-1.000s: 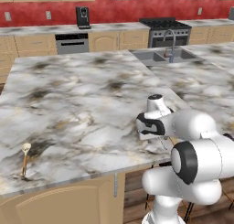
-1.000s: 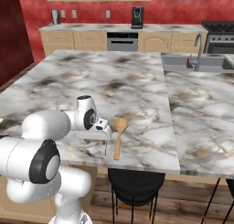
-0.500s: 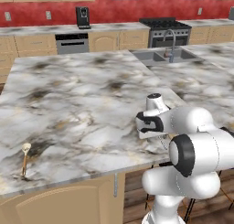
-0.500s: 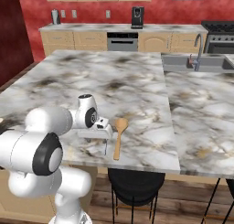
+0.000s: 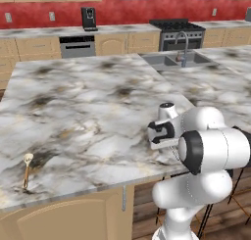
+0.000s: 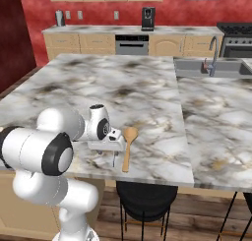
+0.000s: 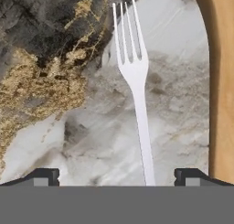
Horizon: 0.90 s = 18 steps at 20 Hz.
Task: Pick up the metallic utensils from the counter and place them in the open drawer. Make sure not to pick up any wooden utensils.
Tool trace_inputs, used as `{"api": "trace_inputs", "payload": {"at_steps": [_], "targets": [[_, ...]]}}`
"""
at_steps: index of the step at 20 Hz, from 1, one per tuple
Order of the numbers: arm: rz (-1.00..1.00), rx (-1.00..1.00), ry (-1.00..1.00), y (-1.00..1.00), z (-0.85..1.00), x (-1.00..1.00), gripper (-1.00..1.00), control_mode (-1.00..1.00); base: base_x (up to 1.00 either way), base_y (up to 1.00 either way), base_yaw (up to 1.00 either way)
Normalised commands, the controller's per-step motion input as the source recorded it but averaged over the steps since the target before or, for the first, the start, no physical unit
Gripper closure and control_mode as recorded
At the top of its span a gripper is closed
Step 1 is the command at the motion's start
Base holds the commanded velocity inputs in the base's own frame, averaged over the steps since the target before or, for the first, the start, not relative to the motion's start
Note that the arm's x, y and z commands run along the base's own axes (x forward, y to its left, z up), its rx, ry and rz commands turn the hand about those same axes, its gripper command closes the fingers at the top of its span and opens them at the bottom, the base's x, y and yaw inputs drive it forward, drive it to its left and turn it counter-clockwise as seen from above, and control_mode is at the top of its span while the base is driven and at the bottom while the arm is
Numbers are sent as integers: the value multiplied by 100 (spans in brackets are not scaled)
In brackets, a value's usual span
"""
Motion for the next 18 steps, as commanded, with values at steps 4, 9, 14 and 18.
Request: {"api": "trace_inputs", "payload": {"at_steps": [4, 9, 14, 18], "targets": [[0, 0, 0, -24, -17, 25, -100, -100, 0, 0, 0], [0, 0, 1, -3, -20, 20, -100, -100, 0, 0, 0], [0, 0, 0, 0, -13, 7, -100, -100, 0, 0, 0], [0, 0, 0, 0, -11, 0, -100, -100, 0, 0, 0]]}}
